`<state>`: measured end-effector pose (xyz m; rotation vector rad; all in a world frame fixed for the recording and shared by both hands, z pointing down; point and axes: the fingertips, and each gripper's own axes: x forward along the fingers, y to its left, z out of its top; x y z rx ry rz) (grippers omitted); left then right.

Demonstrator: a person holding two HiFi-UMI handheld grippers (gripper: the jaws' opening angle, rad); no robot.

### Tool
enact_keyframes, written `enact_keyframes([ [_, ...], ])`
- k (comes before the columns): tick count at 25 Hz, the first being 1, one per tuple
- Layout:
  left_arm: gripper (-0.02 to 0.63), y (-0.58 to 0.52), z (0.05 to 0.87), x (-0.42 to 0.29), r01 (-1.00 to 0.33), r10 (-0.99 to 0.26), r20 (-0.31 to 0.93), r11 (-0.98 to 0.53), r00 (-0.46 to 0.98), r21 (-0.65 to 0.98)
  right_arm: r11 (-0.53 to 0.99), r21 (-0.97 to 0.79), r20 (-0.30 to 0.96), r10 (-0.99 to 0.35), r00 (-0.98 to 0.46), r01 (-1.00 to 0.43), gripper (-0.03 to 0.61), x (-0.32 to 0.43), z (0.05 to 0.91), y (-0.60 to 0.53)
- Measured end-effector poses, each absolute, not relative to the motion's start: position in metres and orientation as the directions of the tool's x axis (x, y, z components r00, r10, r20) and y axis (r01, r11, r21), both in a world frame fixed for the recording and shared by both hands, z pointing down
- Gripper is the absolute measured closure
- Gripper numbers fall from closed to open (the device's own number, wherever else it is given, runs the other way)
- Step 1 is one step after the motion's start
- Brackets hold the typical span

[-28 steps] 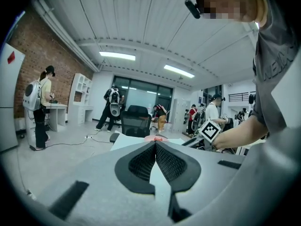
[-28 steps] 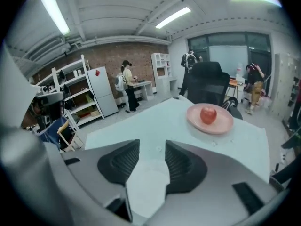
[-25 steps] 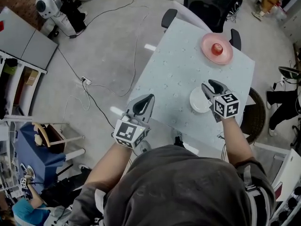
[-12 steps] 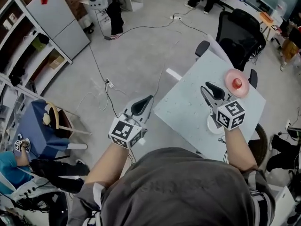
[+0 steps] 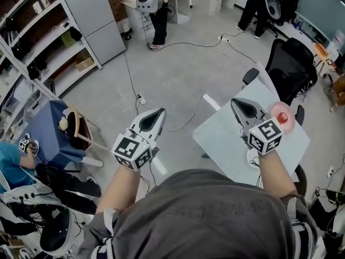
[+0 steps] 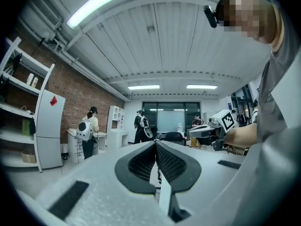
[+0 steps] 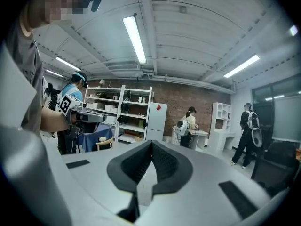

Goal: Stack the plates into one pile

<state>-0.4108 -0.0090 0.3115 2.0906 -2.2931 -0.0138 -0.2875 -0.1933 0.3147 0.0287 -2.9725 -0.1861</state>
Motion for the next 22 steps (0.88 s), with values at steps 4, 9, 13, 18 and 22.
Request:
enact_keyframes([
  [4,0.607,0.003,0.302,-0.418,-0.994,-0.994,0.014,0.112,-0.112,0.015,0.994,0.108,0.164,-0.011,-0.986,0.006,0.586,-0.294,0.313,-0.189],
  [9,0.607,0.009,0.297,-0.415,-0.994,-0.994,0.011,0.107,-0.107,-0.007,0.996,0.088,0.16,-0.009,-0.987,0.005,0.586,-0.295,0.315,-0.185],
  [13,0.607,0.01,0.297,-0.411,-0.995,-0.995,0.009,0.099,-0.099,0.002,0.997,0.083,0.161,-0.011,-0.987,0.003,0.588,-0.293,0.315,-0.183],
  [18,0.607,0.007,0.297,-0.407,-0.996,-0.996,0.013,0.089,-0.089,0.012,0.996,0.085,0.172,-0.018,-0.985,-0.004,0.588,-0.287,0.316,-0.184],
  [22,0.607,0.006,0.298,-0.4,-0.997,-0.997,0.012,0.08,-0.08,0.013,0.996,0.086,0.175,-0.024,-0.984,-0.009,0.588,-0.282,0.319,-0.184],
])
